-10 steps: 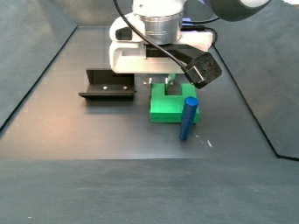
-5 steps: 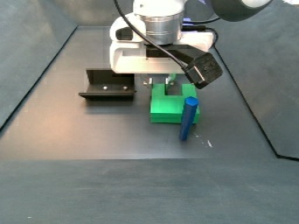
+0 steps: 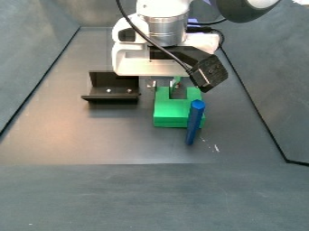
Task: Pick up the green object. Move up. Place the green object on the fixture. Regrasp the green object. Move to above the board. Insert the green object.
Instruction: Pick up the green object, then move up, then place the green object on the fixture.
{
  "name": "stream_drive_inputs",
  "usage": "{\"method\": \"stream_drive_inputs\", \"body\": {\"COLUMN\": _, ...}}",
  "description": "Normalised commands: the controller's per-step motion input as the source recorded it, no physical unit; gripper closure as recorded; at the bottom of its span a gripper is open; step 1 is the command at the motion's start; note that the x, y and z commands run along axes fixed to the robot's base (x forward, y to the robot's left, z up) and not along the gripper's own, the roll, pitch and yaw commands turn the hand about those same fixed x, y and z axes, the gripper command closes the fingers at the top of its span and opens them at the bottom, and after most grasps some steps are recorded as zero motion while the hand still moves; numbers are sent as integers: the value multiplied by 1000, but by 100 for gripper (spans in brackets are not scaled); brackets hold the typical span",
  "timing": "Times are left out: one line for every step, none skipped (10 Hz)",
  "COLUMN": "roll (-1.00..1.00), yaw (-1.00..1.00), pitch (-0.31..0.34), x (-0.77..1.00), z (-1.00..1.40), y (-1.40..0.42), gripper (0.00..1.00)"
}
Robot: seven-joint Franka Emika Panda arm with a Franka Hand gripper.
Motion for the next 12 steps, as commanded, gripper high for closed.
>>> {"method": "stream_drive_inputs", "body": {"roll": 0, "yaw": 0, "pitch": 0, "x": 0, "z": 0, "y": 0, "gripper": 100}}
{"method": "stream_drive_inputs", "body": {"roll": 0, "yaw": 0, "pitch": 0, "x": 0, "z": 0, "y": 0, "gripper": 100}}
{"method": "stream_drive_inputs", "body": {"roll": 0, "yaw": 0, "pitch": 0, "x": 0, "z": 833, "y": 0, "gripper": 100}}
{"method": "stream_drive_inputs", "body": {"roll": -5, "yaw": -8, "pitch": 31, "x": -65, "z": 786, "y": -2, "gripper": 100}}
{"method": "stream_drive_inputs", "body": {"roll": 17, "yaw": -10, "pitch": 31, "x": -90, "z": 586, "y": 2, "gripper": 100}}
{"method": "stream_drive_inputs", "body": {"roll": 44, "yaw": -1, "pitch": 2, "x": -57, "z": 291, "y": 2, "gripper": 100}}
{"method": "stream_drive_inputs", "body": {"roll": -14, "yaw": 0, "pitch": 0, "x": 0, "z": 0, "y": 0, "gripper": 100}}
{"method": "stream_drive_inputs", "body": {"roll": -34, "yaw": 0, "pitch": 0, "x": 0, "z": -14, "y": 0, "gripper": 100}}
{"method": "stream_drive_inputs", "body": {"roll": 0, "yaw": 0, "pitch": 0, "x": 0, "z": 0, "y": -40, "gripper": 100}}
{"method": "stream_drive_inputs", "body": {"roll": -69, "yaw": 0, "pitch": 0, "x": 0, "z": -77, "y": -100, "gripper": 100}}
{"method": "stream_drive_inputs", "body": {"roll": -106, "yaw": -31, "pitch": -29, "x": 363, "z": 0, "y": -123, "gripper": 100}}
{"method": "stream_drive_inputs", "body": {"roll": -223, "yaw": -203, "pitch": 0, "x": 797, "z": -37, "y": -89, "gripper": 100}}
